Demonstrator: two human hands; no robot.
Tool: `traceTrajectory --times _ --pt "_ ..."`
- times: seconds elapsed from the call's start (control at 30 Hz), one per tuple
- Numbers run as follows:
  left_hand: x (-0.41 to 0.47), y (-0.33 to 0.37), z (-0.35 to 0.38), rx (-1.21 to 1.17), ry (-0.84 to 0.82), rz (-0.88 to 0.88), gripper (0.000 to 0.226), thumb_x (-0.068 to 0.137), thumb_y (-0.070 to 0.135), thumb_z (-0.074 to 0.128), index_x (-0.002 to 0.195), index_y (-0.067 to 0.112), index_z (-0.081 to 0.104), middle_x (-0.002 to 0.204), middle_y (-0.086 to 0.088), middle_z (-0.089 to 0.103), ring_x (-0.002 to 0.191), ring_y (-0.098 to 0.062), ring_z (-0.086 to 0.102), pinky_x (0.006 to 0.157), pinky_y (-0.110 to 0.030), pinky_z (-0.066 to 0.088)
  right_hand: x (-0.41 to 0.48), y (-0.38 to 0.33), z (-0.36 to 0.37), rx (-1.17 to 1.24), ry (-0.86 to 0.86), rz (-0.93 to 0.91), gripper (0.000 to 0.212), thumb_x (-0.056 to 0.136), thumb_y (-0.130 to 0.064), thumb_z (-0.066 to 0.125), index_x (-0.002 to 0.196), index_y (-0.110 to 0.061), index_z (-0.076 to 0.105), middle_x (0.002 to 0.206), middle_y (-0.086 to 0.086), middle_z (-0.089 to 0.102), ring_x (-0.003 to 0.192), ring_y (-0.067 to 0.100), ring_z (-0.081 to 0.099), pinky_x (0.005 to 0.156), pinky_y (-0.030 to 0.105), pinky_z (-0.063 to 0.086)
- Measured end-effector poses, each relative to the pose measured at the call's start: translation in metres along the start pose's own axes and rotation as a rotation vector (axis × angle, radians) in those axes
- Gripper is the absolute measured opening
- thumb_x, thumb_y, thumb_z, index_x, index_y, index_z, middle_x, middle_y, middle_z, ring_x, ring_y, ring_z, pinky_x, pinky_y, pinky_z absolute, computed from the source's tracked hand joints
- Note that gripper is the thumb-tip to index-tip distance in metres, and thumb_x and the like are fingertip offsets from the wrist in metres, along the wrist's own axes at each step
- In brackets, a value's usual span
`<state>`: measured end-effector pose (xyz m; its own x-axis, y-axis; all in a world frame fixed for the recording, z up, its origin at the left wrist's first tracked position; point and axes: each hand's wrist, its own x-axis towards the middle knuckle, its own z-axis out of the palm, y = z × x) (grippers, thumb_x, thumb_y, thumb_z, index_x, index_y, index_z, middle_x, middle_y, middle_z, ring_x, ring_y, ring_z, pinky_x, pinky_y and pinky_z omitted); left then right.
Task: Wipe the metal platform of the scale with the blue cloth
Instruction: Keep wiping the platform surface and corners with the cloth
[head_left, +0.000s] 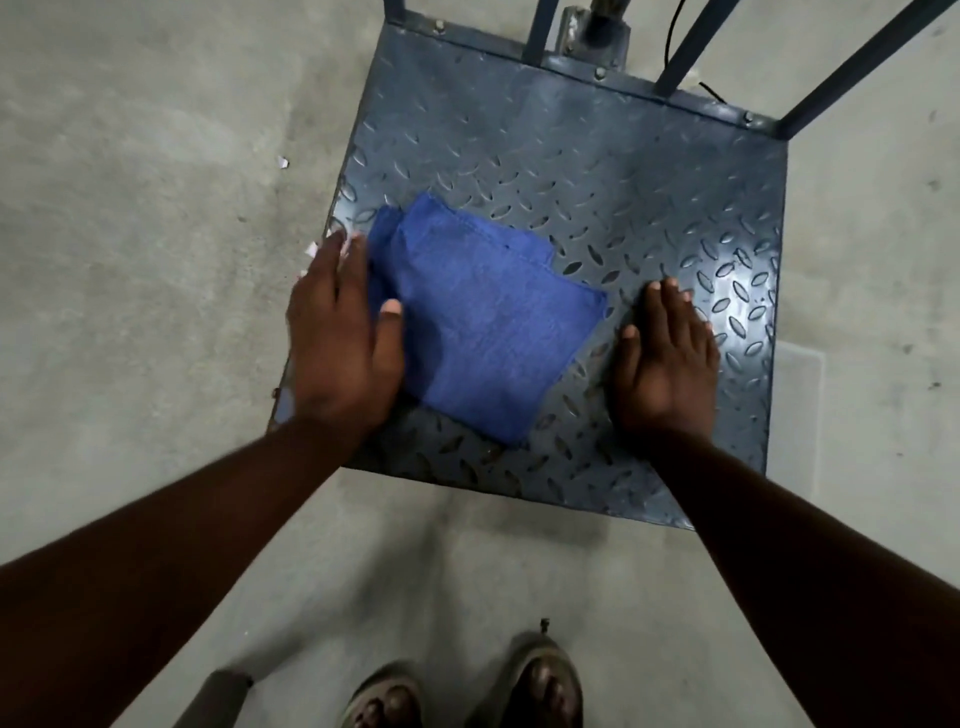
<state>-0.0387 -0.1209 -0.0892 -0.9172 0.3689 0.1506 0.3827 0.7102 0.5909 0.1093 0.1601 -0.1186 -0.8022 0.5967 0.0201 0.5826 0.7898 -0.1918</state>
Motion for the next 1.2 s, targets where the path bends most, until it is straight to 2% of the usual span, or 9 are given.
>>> traceTrajectory --times 0.1,0.2,0.3,0.47,0.6,0.7,0.8,1.07,1.2 --pt "0.009 0.052 0.023 0.028 -0.141 0.280 0.069 0.104 0.037 0.047 0.167 0.008 0.039 0.174 -0.017 0.033 0.163 -0.035 0.027 0.135 -0.053 0.012 0.003 0.003 0.001 -0.023 0.000 0.003 0.059 0.108 -0.040 0.031 0.163 -0.019 0.026 0.171 0.005 0.022 0.157 0.024 0.021 0.128 0.046 0.016" --pt "0.019 0.064 0.051 0.204 -0.297 0.455 0.074 0.102 0.048 0.043 0.167 0.014 0.039 0.176 -0.011 0.031 0.164 -0.032 0.026 0.133 -0.052 0.010 0.001 0.002 0.001 -0.014 -0.007 0.012 0.061 0.106 -0.041 0.030 0.163 -0.020 0.026 0.171 0.005 0.022 0.156 0.025 0.023 0.128 0.046 0.017" --pt "0.025 0.030 0.054 0.390 -0.353 0.452 0.078 0.103 0.060 0.037 0.171 0.021 0.032 0.179 -0.008 0.024 0.165 -0.033 0.024 0.132 -0.055 0.010 0.002 0.003 0.000 -0.001 -0.015 0.004 0.059 0.108 -0.040 0.031 0.163 -0.019 0.025 0.171 0.006 0.021 0.156 0.026 0.022 0.128 0.047 0.016" --pt "-0.026 -0.019 0.004 0.460 -0.353 0.327 0.080 0.104 0.062 0.038 0.171 0.019 0.029 0.181 -0.011 0.019 0.165 -0.038 0.023 0.132 -0.059 0.012 0.002 0.002 0.001 0.002 -0.017 0.005 0.059 0.108 -0.041 0.030 0.163 -0.020 0.023 0.171 0.006 0.020 0.156 0.027 0.021 0.128 0.047 0.015" --pt "-0.084 -0.045 -0.028 0.498 -0.469 0.507 0.080 0.105 0.063 0.039 0.172 0.019 0.030 0.181 -0.012 0.018 0.165 -0.040 0.024 0.131 -0.064 0.017 0.001 0.000 -0.003 0.008 -0.031 -0.003 0.058 0.109 -0.040 0.029 0.163 -0.019 0.021 0.172 0.007 0.018 0.157 0.027 0.018 0.129 0.047 0.013" --pt "-0.072 -0.053 -0.030 0.463 -0.508 0.603 0.081 0.104 0.064 0.043 0.171 0.020 0.032 0.180 -0.008 0.020 0.166 -0.034 0.021 0.133 -0.060 0.014 -0.001 -0.001 -0.003 0.002 -0.026 -0.004 0.058 0.110 -0.041 0.028 0.163 -0.019 0.020 0.172 0.008 0.017 0.158 0.026 0.017 0.129 0.046 0.012" --pt "-0.045 -0.052 -0.025 0.455 -0.493 0.558 0.081 0.104 0.067 0.038 0.172 0.024 0.030 0.181 -0.003 0.019 0.166 -0.029 0.022 0.134 -0.057 0.012 0.001 0.000 -0.002 0.011 -0.023 -0.006 0.059 0.109 -0.041 0.028 0.163 -0.019 0.022 0.171 0.008 0.018 0.157 0.027 0.018 0.129 0.047 0.013" --pt "0.074 -0.020 0.016 0.449 -0.386 0.256 0.086 0.102 0.068 0.030 0.174 0.023 0.019 0.183 -0.006 0.011 0.168 -0.032 0.013 0.133 -0.058 0.006 0.001 0.000 -0.001 0.006 -0.018 -0.001 0.062 0.106 -0.045 0.023 0.163 -0.020 0.022 0.171 0.007 0.019 0.157 0.027 0.019 0.128 0.048 0.015" --pt "0.064 -0.018 0.015 0.376 -0.297 0.234 0.081 0.107 0.058 0.040 0.172 0.012 0.025 0.179 -0.016 0.020 0.165 -0.037 0.021 0.133 -0.056 0.011 0.001 0.000 -0.002 0.010 -0.022 -0.002 0.062 0.107 -0.046 0.023 0.163 -0.021 0.021 0.171 0.007 0.019 0.157 0.027 0.019 0.128 0.047 0.014"
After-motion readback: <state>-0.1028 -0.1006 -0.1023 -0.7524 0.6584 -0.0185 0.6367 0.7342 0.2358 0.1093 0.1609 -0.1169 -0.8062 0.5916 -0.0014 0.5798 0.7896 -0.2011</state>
